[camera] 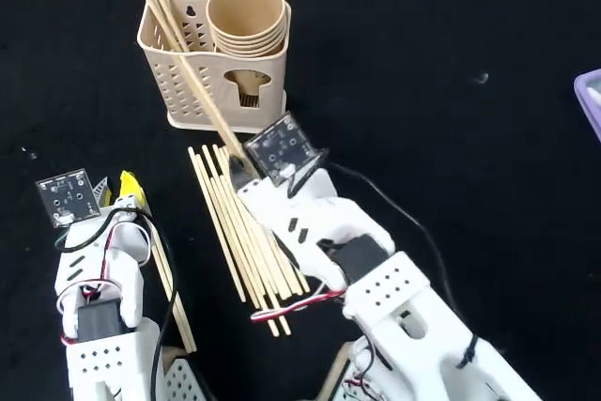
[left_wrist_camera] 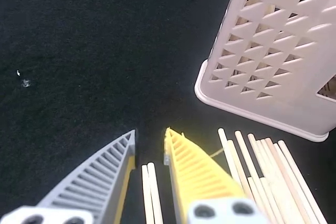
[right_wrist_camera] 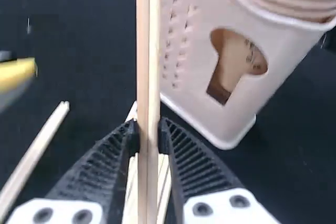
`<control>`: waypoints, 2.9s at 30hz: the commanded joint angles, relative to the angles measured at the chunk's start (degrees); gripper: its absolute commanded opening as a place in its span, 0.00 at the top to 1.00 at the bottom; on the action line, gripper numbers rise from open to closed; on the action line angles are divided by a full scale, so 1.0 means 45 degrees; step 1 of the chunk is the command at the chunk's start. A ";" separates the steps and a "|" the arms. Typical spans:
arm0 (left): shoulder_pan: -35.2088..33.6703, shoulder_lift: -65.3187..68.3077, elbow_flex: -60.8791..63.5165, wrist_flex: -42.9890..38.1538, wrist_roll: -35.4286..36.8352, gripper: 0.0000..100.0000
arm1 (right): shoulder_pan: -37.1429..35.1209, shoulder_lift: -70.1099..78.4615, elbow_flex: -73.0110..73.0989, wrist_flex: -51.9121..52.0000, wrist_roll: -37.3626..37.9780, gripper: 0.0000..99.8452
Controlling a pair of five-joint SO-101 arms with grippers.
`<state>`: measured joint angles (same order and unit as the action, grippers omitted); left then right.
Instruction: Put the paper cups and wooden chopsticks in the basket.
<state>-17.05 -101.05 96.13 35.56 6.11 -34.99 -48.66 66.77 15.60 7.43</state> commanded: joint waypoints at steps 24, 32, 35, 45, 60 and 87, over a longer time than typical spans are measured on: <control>-0.0010 -0.0176 0.0283 -0.0078 -0.0098 0.90 | -0.0508 0.8586 -0.9934 -0.7482 -0.0508 0.99; -0.0010 -0.0176 0.0283 -0.0078 -0.0098 0.90 | 0.0137 1.2591 -1.4955 -0.7482 -0.0508 0.99; -0.0010 -0.0176 0.0283 -0.0078 -0.0098 0.90 | 0.0410 1.3626 -1.6225 -0.7346 -0.0215 0.99; -0.0010 -0.0176 0.0283 -0.0078 -0.0098 0.90 | 0.0508 1.5639 -1.7983 -0.5705 0.0352 0.99; -0.0010 -0.0176 0.0283 -0.0078 -0.0098 0.90 | 0.0508 1.5619 -1.8882 -0.0918 0.0313 0.88; 0.0010 -0.0176 0.0283 -0.0078 -0.0098 0.90 | 0.0234 0.6574 -1.7768 1.8149 0.4650 0.92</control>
<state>-17.05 -101.05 96.13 35.56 6.11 -34.20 -13.58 -15.96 87.16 18.95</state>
